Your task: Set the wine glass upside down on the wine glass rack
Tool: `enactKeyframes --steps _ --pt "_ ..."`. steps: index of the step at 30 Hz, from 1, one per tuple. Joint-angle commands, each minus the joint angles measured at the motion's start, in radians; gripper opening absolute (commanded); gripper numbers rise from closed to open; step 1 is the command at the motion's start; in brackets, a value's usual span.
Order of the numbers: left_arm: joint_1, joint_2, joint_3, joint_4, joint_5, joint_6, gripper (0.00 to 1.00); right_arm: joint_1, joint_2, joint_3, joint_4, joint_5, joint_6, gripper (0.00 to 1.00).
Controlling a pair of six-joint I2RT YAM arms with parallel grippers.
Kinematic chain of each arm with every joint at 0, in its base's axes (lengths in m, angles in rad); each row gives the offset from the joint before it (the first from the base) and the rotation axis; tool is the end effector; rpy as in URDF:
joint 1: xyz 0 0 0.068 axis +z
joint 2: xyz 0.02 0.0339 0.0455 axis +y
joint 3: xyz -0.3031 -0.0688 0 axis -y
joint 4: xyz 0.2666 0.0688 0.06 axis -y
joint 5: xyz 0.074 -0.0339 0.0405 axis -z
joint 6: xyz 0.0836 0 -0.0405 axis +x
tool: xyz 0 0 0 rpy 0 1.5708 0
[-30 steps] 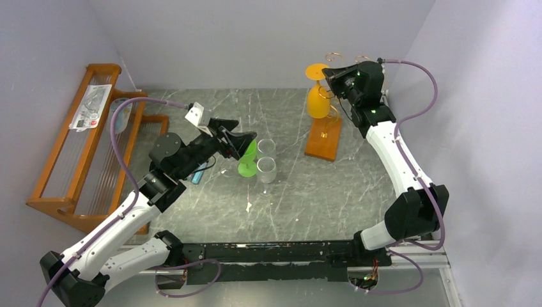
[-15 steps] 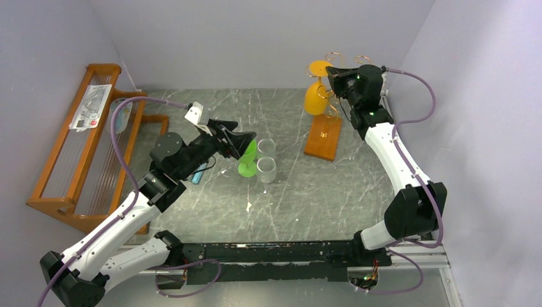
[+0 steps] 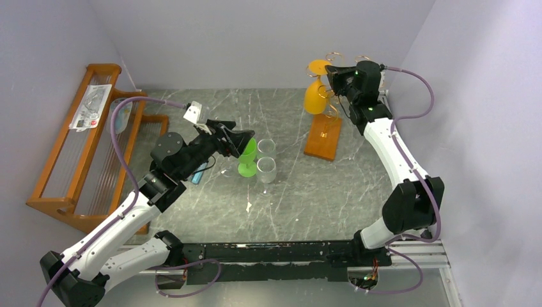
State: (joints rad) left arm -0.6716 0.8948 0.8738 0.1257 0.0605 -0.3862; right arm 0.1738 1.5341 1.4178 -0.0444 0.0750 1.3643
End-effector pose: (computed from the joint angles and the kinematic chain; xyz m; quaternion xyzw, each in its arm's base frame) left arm 0.1963 -0.1625 0.4208 0.1174 0.6588 -0.3923 0.6311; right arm 0.4305 0.0692 0.4199 0.4468 0.6165 0.4299 0.4852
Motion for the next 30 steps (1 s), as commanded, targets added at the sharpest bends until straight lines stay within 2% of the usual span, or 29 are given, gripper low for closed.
enactKeyframes --steps 1,15,30 --pt "-0.006 -0.004 0.018 -0.014 -0.042 -0.014 0.80 -0.009 0.011 0.059 -0.083 0.040 -0.011 0.00" --pt "-0.006 0.004 0.017 -0.027 -0.059 -0.032 0.80 -0.010 0.058 0.152 -0.155 0.027 -0.045 0.00" --pt "-0.006 0.007 0.013 -0.038 -0.097 -0.031 0.81 0.007 0.077 0.153 -0.070 -0.038 -0.105 0.00"
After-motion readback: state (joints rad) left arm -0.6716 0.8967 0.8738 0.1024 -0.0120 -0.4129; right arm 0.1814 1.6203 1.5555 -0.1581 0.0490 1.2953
